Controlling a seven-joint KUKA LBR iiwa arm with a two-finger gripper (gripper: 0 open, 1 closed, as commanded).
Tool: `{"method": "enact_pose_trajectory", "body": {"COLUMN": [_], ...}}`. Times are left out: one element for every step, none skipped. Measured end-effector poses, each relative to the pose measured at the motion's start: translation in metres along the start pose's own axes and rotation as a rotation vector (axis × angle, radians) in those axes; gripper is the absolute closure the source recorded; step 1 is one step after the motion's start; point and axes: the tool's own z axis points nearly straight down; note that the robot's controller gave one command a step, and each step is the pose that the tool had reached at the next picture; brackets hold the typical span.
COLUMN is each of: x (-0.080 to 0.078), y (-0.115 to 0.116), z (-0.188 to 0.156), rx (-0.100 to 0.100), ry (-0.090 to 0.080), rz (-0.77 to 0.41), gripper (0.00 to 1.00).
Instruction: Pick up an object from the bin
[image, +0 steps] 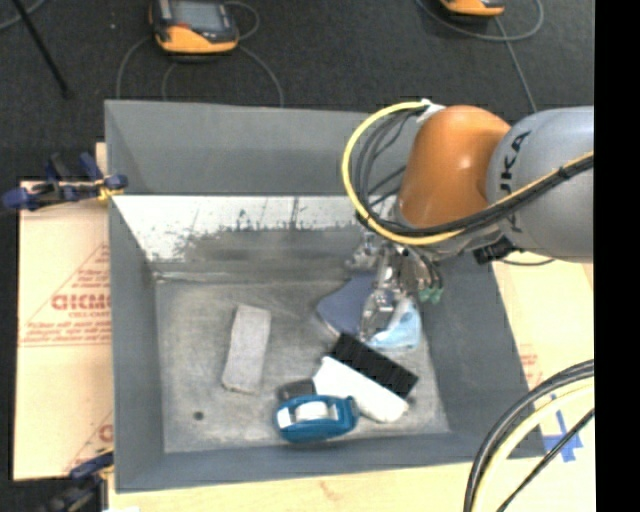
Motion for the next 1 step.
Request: {"method": "enact_pose_trajectory", "body": {"x": [0.0095], "y": [-0.007], "z": [0.0691], "rx": [0.0], "ry": [-0.006], "rz": [0.015], "gripper": [0.0]}}
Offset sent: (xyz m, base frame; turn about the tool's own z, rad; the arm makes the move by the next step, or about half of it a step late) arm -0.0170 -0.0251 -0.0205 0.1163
